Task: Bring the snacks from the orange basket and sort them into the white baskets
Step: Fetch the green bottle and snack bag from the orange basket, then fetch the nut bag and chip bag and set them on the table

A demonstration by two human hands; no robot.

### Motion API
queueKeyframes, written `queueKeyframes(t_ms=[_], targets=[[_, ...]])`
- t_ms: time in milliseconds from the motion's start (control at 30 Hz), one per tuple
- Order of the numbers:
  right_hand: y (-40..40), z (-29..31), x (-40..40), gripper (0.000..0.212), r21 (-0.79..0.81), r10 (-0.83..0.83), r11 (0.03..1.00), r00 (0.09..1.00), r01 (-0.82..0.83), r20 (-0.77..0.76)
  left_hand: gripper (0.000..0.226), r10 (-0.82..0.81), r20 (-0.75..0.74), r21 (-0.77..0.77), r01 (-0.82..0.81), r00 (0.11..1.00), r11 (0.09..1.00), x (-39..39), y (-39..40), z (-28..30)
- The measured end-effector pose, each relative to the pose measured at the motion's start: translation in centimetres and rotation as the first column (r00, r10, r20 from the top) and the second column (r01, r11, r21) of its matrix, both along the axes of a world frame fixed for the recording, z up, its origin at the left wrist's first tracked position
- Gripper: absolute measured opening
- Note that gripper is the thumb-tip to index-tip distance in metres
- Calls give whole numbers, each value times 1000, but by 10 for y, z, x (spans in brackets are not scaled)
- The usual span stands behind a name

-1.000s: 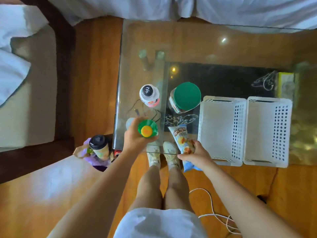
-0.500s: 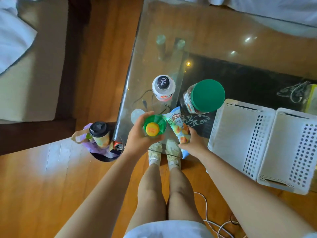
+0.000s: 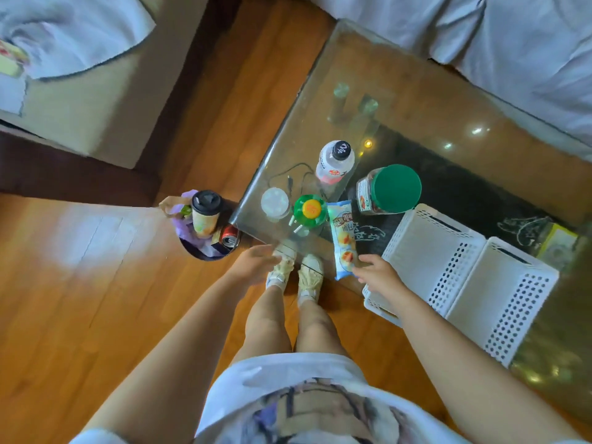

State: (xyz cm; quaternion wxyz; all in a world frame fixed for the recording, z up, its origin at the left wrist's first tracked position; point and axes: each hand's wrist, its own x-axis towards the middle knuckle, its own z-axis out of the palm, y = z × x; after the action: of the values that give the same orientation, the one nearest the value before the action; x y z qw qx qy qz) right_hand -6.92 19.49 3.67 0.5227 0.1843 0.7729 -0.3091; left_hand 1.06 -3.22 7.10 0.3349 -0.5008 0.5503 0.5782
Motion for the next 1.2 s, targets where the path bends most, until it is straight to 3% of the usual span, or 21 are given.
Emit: queueKeyframes(t_ms=[133,300,400,567,700,967,1100,1200], targets=[[-15,35,10,40,-35,77,996,997,-77,-4,35,203,-3,-34,-203,979,979,43,-6,37],[-58,69,28,39,-67,276,959,961,-274,15,13,472,10,-83,-470,882,879,119,-12,73],[-94,83,48,37,-70,450,891,893,-449,10,16,641,0,-94,-638,768,764,175,-10,85],[-157,96,96,35,-50,664,747,747,-663,24,15,880,13,-140,-870,475,472,275,9,93],[-204,101,149,34,-64,808,587,589,-807,-14,19,960,61,-162,-946,273,280,347,26,94],[-273,111,273,28,-43,941,337,338,-940,-21,35,987,119,-146,-985,-106,-88,487,30,89],[-296,109,319,26,-27,948,315,316,-949,-25,35,970,142,-169,-970,-198,-174,549,18,83],[-312,108,339,28,-5,949,316,316,-949,-14,32,967,140,-178,-967,-211,-185,580,2,81]])
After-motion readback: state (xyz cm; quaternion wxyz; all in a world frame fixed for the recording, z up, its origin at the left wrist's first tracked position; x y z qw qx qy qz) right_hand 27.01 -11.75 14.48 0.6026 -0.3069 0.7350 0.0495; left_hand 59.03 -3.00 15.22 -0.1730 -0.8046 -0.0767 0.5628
